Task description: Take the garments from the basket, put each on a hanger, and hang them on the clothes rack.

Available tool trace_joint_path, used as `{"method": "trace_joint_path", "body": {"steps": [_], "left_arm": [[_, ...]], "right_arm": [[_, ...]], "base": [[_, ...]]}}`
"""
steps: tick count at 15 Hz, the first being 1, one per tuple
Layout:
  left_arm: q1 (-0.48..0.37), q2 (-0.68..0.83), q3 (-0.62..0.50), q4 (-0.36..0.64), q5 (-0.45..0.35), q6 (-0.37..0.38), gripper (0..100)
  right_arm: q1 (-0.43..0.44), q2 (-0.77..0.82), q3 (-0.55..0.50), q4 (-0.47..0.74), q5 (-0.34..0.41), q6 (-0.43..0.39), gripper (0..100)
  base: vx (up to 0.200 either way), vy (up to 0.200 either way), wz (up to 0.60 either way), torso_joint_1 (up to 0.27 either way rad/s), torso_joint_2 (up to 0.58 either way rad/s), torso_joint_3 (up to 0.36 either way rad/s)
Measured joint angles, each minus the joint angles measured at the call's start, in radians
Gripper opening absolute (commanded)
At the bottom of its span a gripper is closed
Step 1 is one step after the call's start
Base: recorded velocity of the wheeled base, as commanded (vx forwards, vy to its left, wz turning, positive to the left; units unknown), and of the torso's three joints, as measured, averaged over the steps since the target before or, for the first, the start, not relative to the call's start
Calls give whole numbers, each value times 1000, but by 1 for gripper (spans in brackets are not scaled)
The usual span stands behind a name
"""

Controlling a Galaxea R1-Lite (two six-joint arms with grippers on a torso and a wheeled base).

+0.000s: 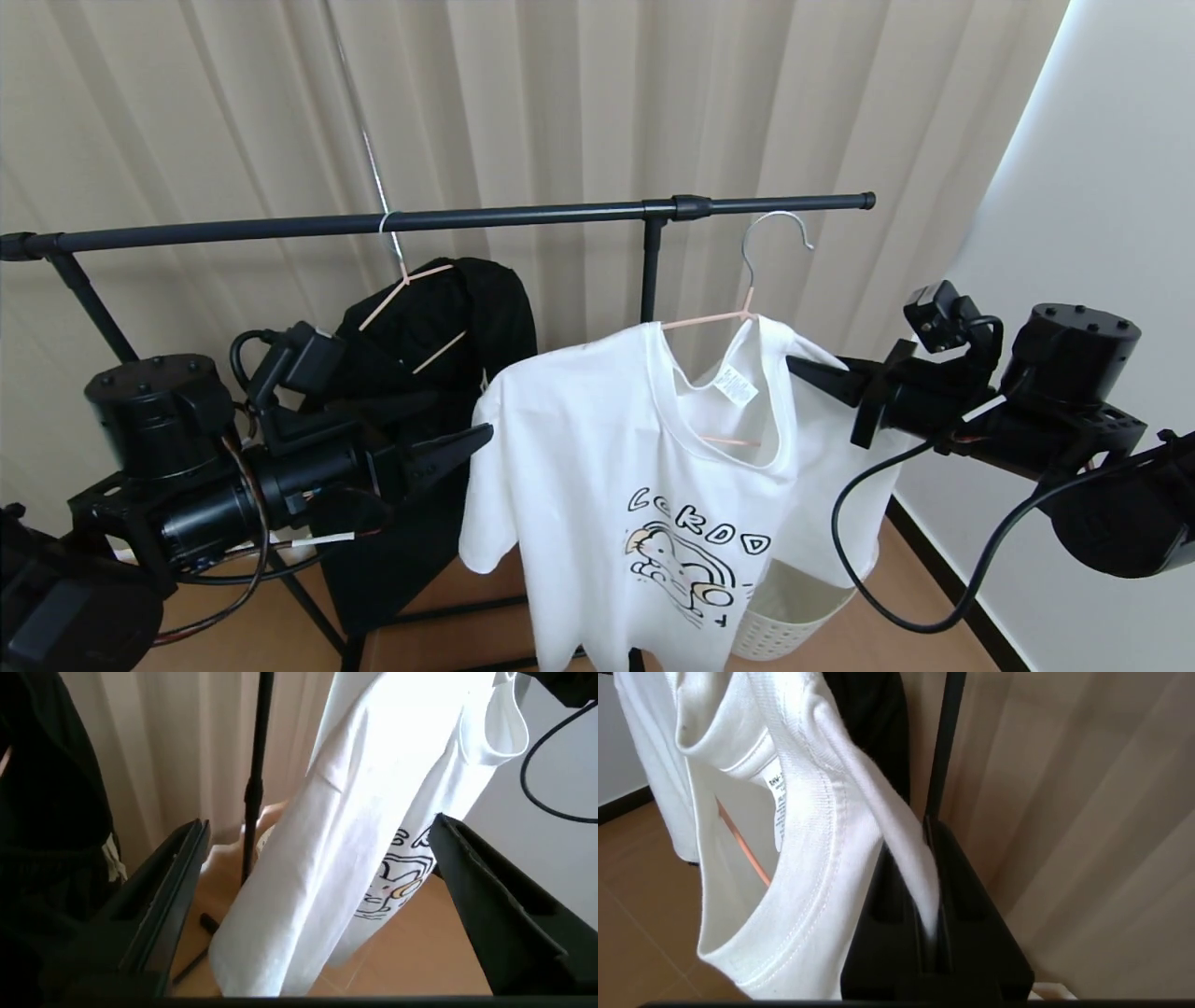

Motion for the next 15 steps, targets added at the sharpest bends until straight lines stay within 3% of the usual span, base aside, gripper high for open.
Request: {"method": "trace_joint_path", "body": {"steps": [4, 9, 12, 15], "left_arm": [[-52, -122, -118, 348, 23, 2, 100], [-113, -180, -318, 635, 27, 64, 100], [-168, -178, -431, 782, 27, 147, 100], [-212, -149, -481, 812, 28, 252, 100]], "right_arm": [[38, 1, 27, 0, 0, -21, 0], [80, 1, 57, 0, -1, -40, 0], [108, -4, 73, -1, -1, -41, 0], [120, -7, 82, -2, -4, -65, 0]], "base": [[0, 0, 0, 0, 0, 0], [0, 0, 0, 0, 0, 0], [0, 0, 0, 0, 0, 0], [0, 0, 0, 0, 0, 0]]}}
